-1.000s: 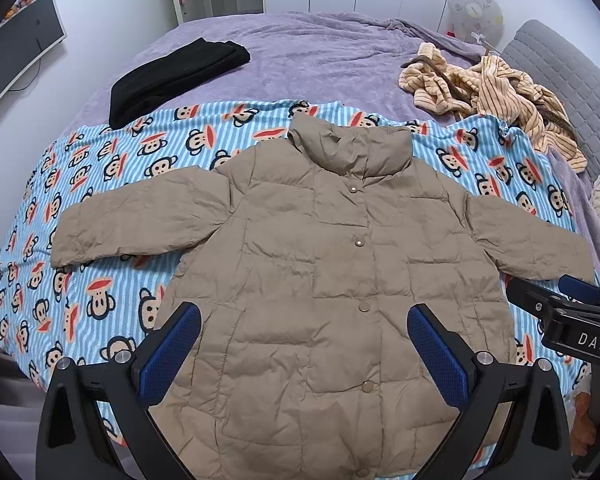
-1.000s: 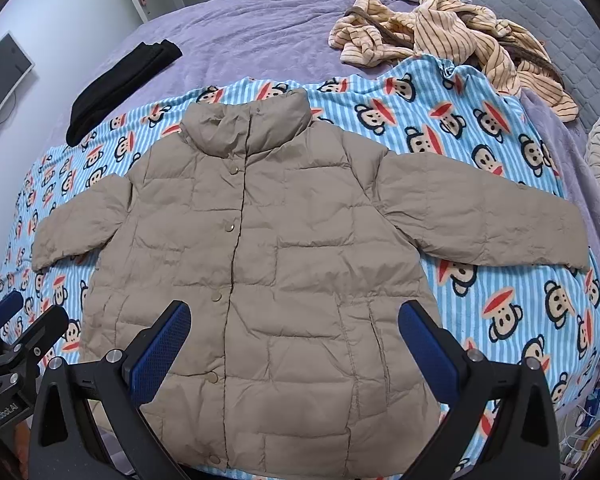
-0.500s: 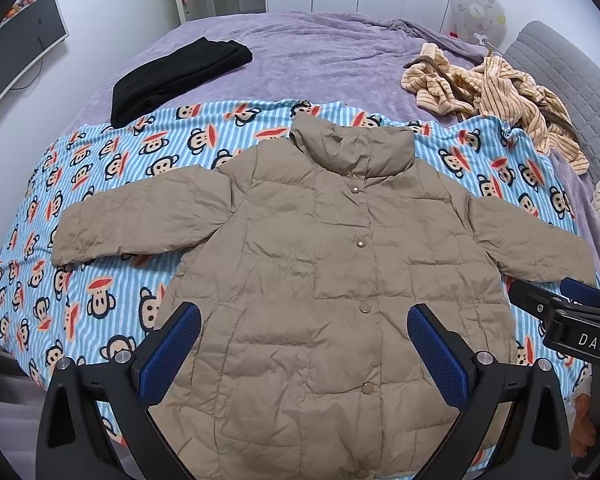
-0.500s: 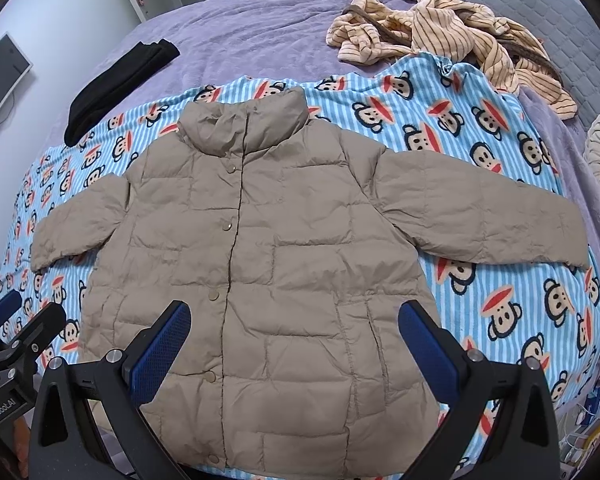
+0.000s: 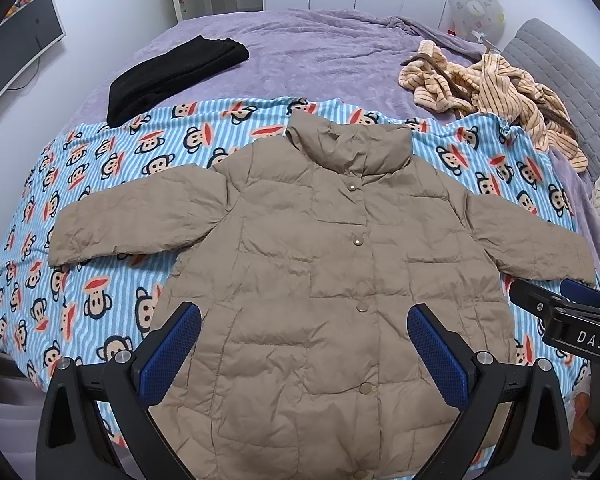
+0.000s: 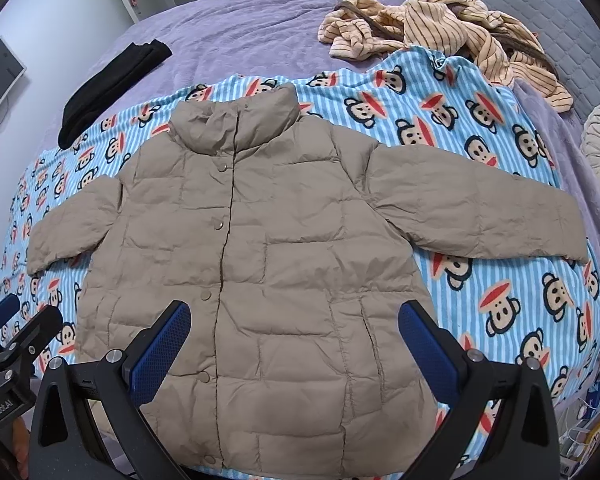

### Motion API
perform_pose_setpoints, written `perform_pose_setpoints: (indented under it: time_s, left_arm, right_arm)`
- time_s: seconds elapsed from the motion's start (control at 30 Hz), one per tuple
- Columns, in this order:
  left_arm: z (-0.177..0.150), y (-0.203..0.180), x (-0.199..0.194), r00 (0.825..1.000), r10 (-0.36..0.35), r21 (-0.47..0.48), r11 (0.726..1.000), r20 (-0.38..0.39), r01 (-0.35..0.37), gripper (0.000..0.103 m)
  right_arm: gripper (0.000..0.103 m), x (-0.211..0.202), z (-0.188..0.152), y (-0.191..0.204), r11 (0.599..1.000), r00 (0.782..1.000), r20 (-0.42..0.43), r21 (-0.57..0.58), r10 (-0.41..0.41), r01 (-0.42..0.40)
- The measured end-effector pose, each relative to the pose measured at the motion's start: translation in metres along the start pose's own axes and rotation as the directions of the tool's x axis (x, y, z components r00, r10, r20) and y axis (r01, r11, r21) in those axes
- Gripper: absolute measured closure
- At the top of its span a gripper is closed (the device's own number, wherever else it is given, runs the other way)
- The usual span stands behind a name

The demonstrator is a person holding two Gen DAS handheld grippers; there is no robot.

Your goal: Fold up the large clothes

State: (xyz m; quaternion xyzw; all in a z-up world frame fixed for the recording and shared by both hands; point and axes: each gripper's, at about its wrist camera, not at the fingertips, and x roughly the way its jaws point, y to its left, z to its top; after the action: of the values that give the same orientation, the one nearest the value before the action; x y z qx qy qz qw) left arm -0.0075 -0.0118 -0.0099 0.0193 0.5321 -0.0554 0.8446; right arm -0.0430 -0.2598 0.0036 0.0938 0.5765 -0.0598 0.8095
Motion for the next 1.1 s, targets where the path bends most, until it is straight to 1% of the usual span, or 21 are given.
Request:
perform_pose_setpoints:
  time_s: [1.1]
  left_arm:
    - [0.0041,-0.0006,0.0006,1.0,-0.005,0.006,1.0,-0.013,0.005,0.0]
  right_arm:
    - [0.0,0.0008,-0.0001,-0.0014,1.0,1.0,-0.005,0.013,-0.011,0.011]
